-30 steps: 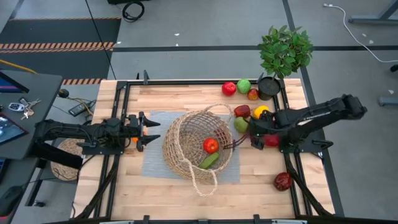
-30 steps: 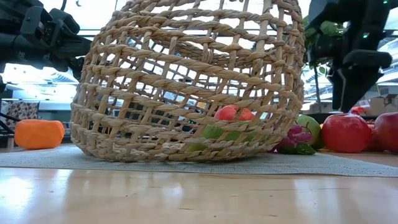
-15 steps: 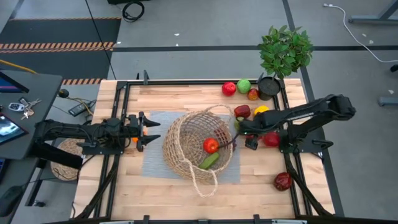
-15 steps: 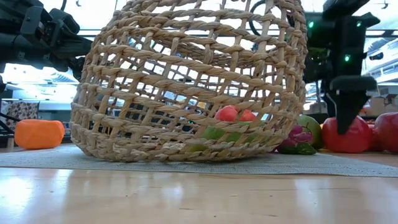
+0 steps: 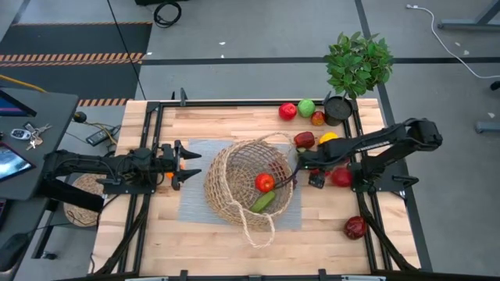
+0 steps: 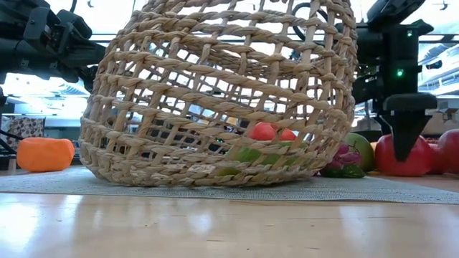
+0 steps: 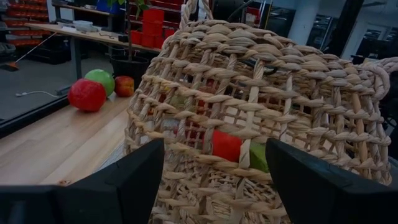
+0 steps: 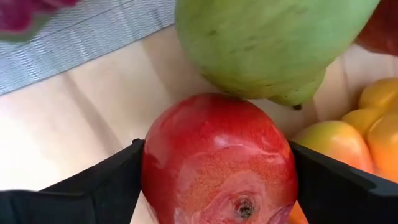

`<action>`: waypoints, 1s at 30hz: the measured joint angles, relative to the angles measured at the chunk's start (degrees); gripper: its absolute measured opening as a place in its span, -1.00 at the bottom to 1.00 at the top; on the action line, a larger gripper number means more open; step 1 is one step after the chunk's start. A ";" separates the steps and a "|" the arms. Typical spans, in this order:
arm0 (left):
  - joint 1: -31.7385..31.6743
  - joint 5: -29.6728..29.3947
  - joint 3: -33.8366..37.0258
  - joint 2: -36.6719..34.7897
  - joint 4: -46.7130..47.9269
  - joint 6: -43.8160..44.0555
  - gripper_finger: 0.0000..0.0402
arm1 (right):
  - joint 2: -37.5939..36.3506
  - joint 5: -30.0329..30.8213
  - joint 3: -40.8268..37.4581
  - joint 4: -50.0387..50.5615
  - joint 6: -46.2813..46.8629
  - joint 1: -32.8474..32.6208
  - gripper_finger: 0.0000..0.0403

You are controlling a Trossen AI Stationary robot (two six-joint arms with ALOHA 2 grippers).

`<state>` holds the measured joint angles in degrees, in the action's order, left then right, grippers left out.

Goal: Build produce basket
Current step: Put the apple into the basket

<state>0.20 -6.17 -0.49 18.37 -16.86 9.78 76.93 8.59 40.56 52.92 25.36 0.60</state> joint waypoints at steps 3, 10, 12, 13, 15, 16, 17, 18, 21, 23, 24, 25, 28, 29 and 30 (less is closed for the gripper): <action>-0.01 0.00 0.00 -0.01 0.00 0.01 0.43 | -1.75 -1.10 0.26 1.02 0.41 0.00 0.77; 0.00 0.00 0.00 0.00 -0.01 0.00 0.43 | -6.63 -2.14 6.23 5.26 1.68 -1.11 0.77; 0.00 0.00 0.00 0.00 -0.01 0.00 0.43 | -8.19 -2.49 9.05 6.55 1.68 -1.82 0.77; -0.01 0.00 0.00 -0.02 -0.02 -0.02 0.43 | -8.93 -2.46 10.64 7.51 1.68 -2.19 0.77; 0.00 0.00 0.02 -0.02 0.00 0.00 0.43 | -10.48 -2.09 14.04 9.11 1.67 -2.96 0.77; 0.00 0.00 0.00 -0.02 -0.02 0.00 0.43 | -11.22 -1.53 15.79 9.57 1.67 -3.37 0.77; 0.00 0.00 0.00 -0.02 0.00 0.00 0.43 | -12.03 -0.81 17.55 9.71 1.66 -3.80 0.77; 0.00 0.00 0.00 0.00 0.00 0.02 0.43 | -12.80 -0.47 19.19 9.79 1.58 -4.28 0.77; -0.01 0.00 0.01 -0.01 0.00 0.00 0.43 | -14.91 -0.33 23.26 8.80 0.26 -5.66 0.78; -0.01 0.00 0.00 0.00 -0.02 0.01 0.43 | -16.52 -0.29 24.60 5.97 -0.90 -6.68 0.78; 0.00 0.00 0.00 0.00 0.00 0.00 0.43 | -17.47 -0.31 24.92 4.29 -1.45 -7.16 0.78; 0.00 0.00 0.00 -0.02 0.00 0.00 0.43 | -18.38 -0.33 25.00 2.36 -2.12 -7.66 0.78; -0.01 0.00 0.00 -0.02 -0.01 0.00 0.43 | -21.16 -0.36 25.00 -2.75 -5.03 -9.14 0.78; -0.02 0.00 0.00 -0.01 0.00 0.00 0.43 | -22.11 0.18 25.00 -4.27 -6.14 -9.56 0.78; 0.00 0.00 0.00 -0.02 0.00 0.00 0.43 | -23.04 0.92 25.00 -5.94 -7.23 -9.96 0.78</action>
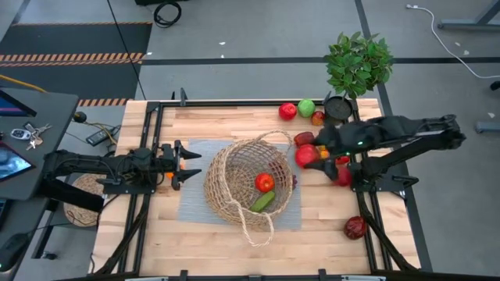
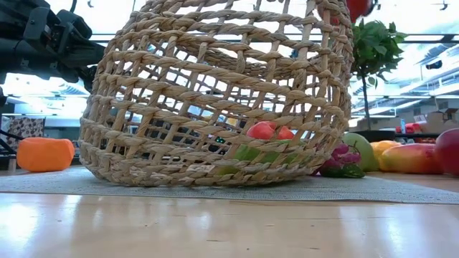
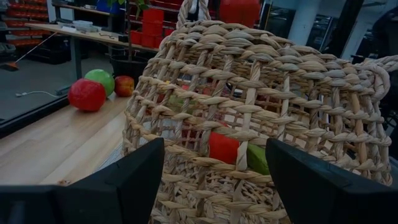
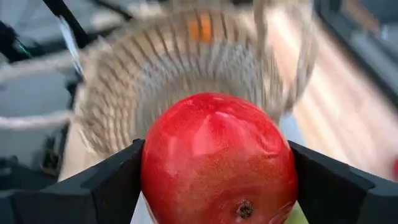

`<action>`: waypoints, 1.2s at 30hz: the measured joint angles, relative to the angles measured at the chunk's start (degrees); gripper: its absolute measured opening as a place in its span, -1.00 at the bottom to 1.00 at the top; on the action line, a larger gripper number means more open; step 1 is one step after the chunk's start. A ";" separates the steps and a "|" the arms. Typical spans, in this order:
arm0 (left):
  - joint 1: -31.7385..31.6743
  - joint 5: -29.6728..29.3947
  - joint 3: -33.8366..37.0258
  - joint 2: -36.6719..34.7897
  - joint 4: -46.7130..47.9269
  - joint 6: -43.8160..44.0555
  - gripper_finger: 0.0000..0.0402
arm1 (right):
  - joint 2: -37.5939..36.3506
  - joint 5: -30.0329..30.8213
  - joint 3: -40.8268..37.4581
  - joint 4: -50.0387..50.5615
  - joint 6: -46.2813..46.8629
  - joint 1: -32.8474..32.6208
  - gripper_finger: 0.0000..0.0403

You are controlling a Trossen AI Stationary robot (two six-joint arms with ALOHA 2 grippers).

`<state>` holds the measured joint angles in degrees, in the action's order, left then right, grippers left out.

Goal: Build produce basket
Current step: Put the apple into the basket

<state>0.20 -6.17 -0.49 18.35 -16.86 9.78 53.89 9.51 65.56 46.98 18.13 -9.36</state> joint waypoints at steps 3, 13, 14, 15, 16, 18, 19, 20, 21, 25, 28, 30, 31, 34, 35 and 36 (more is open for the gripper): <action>-0.01 0.00 0.00 0.00 0.00 0.01 0.43 | -2.14 1.19 0.00 -6.58 -2.86 -0.77 0.78; -0.02 0.00 0.00 0.01 0.00 -0.01 0.43 | -0.87 -0.12 0.02 -25.84 -9.31 -2.99 0.78; 0.00 0.00 0.00 0.02 0.00 0.00 0.43 | -0.29 -0.17 0.02 -26.40 -9.34 -3.36 0.78; 0.00 0.00 0.01 0.00 -0.02 0.02 0.43 | 0.34 -0.19 0.02 -27.02 -9.39 -3.67 0.78; -0.02 0.00 0.02 0.02 0.00 0.00 0.43 | 0.93 -0.32 0.02 -27.65 -9.57 -3.95 0.78; 0.00 0.00 0.00 0.02 0.00 0.00 0.43 | 2.25 -0.94 0.02 -29.07 -9.86 -4.27 0.78; -0.01 0.00 0.00 0.01 -0.01 0.01 0.43 | 2.93 -1.40 0.02 -29.53 -9.97 -4.33 0.78; -0.01 0.00 0.01 0.00 -0.01 -0.01 0.43 | 3.72 -1.81 0.02 -30.06 -9.95 -4.33 0.78; 0.00 0.00 0.00 0.02 0.00 0.00 0.43 | 4.56 -2.06 0.02 -30.74 -9.88 -4.33 0.79; 0.00 0.00 0.00 0.02 0.00 0.00 0.43 | 7.67 -2.13 0.02 -32.56 -9.93 -4.48 0.79; -0.01 0.00 0.02 0.02 0.00 0.00 0.43 | 9.66 -2.18 0.02 -34.32 -10.26 -4.53 0.79; -0.01 0.00 0.00 0.01 -0.01 0.00 0.43 | 10.50 -2.24 0.02 -36.28 -10.61 -4.51 0.79; 0.00 0.00 0.00 0.01 0.00 0.00 0.43 | 10.86 -2.22 0.02 -37.19 -10.82 -4.51 0.79; 0.00 0.00 0.00 0.02 0.00 0.00 0.43 | 12.13 -2.24 0.02 -39.14 -11.46 -4.51 0.79; 0.00 0.00 0.00 0.02 0.00 0.00 0.43 | 12.64 -2.23 0.02 -39.41 -11.86 -4.51 0.79; 0.00 0.00 0.00 0.00 0.00 0.00 0.43 | 13.14 -2.22 0.02 -39.80 -12.22 -4.51 0.79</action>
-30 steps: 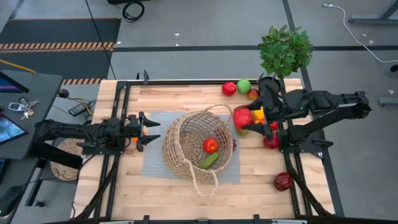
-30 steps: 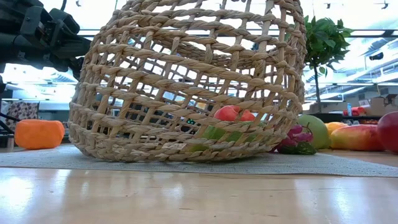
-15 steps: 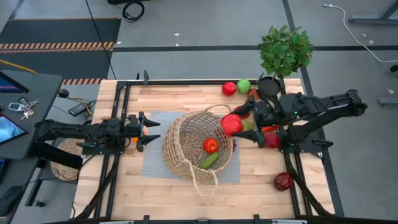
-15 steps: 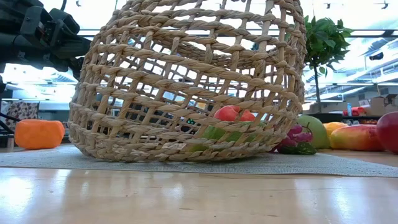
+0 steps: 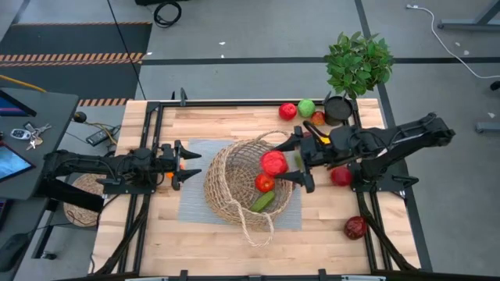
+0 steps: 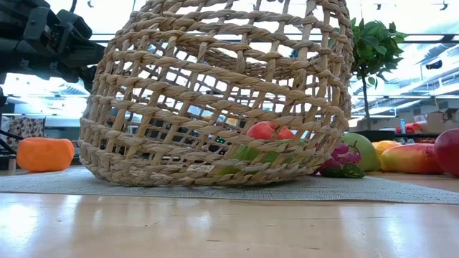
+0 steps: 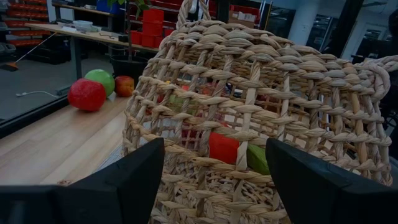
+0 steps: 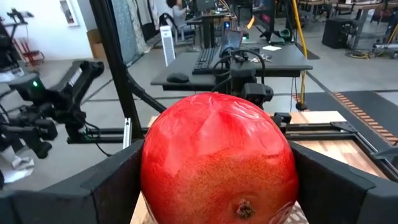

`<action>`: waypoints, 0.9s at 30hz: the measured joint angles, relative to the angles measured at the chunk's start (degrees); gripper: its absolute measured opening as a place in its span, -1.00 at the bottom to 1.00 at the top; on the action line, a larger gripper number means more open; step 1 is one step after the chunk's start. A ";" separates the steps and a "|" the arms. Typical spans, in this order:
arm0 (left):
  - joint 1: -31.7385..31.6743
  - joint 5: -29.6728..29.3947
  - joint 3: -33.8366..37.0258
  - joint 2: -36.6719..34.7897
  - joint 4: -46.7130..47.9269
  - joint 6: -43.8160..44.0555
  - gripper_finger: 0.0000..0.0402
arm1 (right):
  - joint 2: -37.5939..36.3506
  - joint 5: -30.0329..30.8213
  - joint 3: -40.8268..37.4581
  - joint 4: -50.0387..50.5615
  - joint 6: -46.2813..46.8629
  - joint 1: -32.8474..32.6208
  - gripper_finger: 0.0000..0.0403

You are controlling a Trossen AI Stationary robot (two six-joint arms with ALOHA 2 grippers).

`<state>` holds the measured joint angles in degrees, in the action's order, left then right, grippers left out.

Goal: Build produce basket
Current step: Put the apple into the basket

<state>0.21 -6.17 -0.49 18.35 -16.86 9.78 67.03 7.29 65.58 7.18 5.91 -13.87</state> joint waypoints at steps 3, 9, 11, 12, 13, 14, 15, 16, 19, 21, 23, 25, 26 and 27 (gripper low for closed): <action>-0.02 0.00 0.01 0.01 0.00 0.00 0.43 | 1.87 0.08 0.00 0.09 -1.06 -0.08 0.79; -0.02 0.00 0.00 0.01 0.00 0.00 0.43 | 5.02 1.11 0.00 -1.14 -2.07 -0.37 0.79; 0.00 0.00 0.00 0.02 0.00 0.00 0.43 | 5.20 1.24 0.20 -0.76 -2.26 -0.37 0.79; -0.01 0.00 0.00 0.00 -0.01 0.01 0.43 | 5.22 1.26 0.47 -0.21 -2.60 -0.37 0.79; -0.02 0.00 0.00 0.02 0.00 0.00 0.43 | 5.40 1.39 0.83 -0.07 -2.98 -0.37 0.79; 0.00 0.00 0.00 0.02 0.00 0.00 0.43 | 5.50 1.55 1.05 -0.09 -3.17 -0.37 0.79; -0.01 -0.01 0.00 0.00 0.01 0.00 0.43 | 5.52 1.61 1.07 0.03 -3.29 -0.37 0.79; -0.01 0.00 0.01 0.00 -0.02 0.00 0.43 | 5.57 1.62 1.07 0.13 -3.34 -0.37 0.79; -0.02 0.00 0.00 0.00 -0.01 0.01 0.43 | 6.10 1.65 1.09 0.29 -3.06 -0.56 0.79; -0.01 0.00 0.00 0.02 0.01 0.00 0.43 | 6.14 1.64 1.08 0.36 -2.69 -0.90 0.79; 0.00 0.00 0.00 0.00 -0.02 0.00 0.43 | 6.05 1.64 1.09 0.15 -2.73 -1.15 0.79; -0.02 0.00 0.00 0.02 0.00 -0.02 0.43 | 6.05 1.64 1.09 0.26 -2.90 -1.33 0.79; -0.02 0.00 0.00 0.00 -0.02 0.00 0.43 | 6.05 1.64 1.09 0.32 -2.90 -1.33 0.79; -0.02 0.00 0.00 0.00 -0.02 0.00 0.43 | 6.05 1.64 1.09 0.33 -2.94 -1.33 0.79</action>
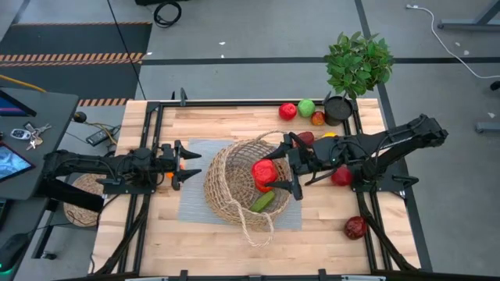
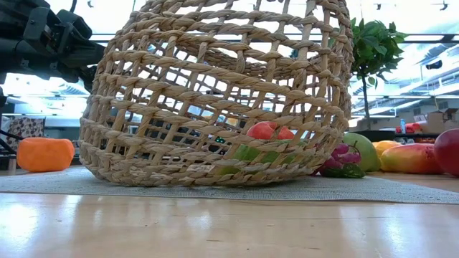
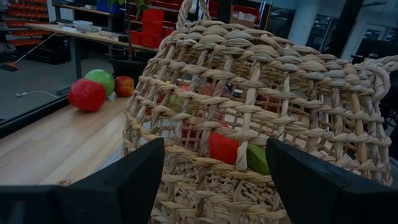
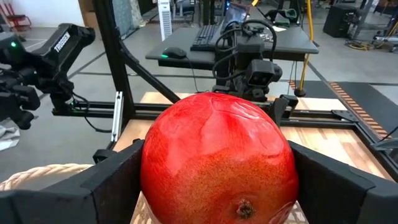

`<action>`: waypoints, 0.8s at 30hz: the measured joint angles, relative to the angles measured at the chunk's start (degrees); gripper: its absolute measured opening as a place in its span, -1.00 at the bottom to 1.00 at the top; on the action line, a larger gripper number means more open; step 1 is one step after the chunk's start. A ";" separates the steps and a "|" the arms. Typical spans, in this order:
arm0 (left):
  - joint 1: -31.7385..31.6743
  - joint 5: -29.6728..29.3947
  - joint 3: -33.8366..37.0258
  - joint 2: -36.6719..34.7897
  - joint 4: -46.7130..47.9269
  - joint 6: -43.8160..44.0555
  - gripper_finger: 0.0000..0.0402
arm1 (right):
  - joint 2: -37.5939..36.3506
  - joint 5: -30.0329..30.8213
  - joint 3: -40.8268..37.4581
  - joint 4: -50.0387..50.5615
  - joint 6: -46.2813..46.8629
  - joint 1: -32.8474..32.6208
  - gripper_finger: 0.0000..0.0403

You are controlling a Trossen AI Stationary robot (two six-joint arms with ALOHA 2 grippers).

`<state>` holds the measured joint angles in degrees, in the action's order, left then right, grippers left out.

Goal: Build produce basket
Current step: Put the apple into the basket

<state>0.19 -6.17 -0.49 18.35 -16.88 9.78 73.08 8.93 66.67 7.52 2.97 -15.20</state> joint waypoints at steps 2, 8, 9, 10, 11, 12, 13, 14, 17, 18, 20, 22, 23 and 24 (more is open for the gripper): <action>0.02 0.00 0.00 0.01 0.01 0.00 0.43 | 0.00 0.03 0.00 0.30 -0.09 -0.01 0.79; 0.01 0.00 0.00 0.01 0.02 0.00 0.43 | 0.22 1.31 2.78 4.50 -0.20 -0.02 0.79; 0.01 0.00 0.00 0.02 0.01 -0.02 0.43 | 0.42 2.09 3.73 5.58 -0.43 -0.04 0.79; 0.00 0.00 0.01 0.02 0.04 0.00 0.43 | 0.63 2.89 4.48 6.96 -0.90 -0.09 0.79; 0.02 0.00 0.00 0.00 0.01 0.00 0.43 | 0.88 3.50 5.11 8.32 -1.45 -0.19 0.79; 0.01 0.00 0.00 0.01 0.01 0.00 0.43 | 1.06 3.98 5.54 9.17 -2.20 -0.33 0.79; 0.02 0.00 0.02 0.01 0.04 -0.01 0.43 | 1.36 4.59 5.82 9.60 -3.18 -0.53 0.79; 0.01 0.00 0.00 0.01 0.01 0.00 0.43 | 1.63 5.33 6.20 9.64 -4.35 -0.64 0.79; 0.02 -0.01 0.00 0.01 0.02 0.00 0.43 | 2.22 8.51 6.45 10.66 -8.52 -1.67 0.79; 0.02 0.00 0.00 0.02 0.02 0.00 0.43 | 2.66 10.08 6.49 10.66 -10.26 -2.11 0.79; 0.02 -0.02 0.00 0.00 0.02 0.00 0.43 | 3.15 13.67 6.44 12.16 -13.58 -3.13 0.79; 0.02 0.00 0.00 0.02 0.05 0.02 0.43 | 3.82 17.62 6.47 11.79 -16.38 -3.86 0.79; 0.02 0.00 0.01 0.01 0.04 0.01 0.43 | 3.93 19.31 6.46 12.21 -17.62 -4.43 0.79; 0.02 -0.01 0.00 0.00 0.01 -0.01 0.43 | 3.93 20.65 6.43 12.50 -19.09 -4.84 0.79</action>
<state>0.20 -6.18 -0.49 18.35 -16.88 9.77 77.01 29.58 73.10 20.01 -16.12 -20.04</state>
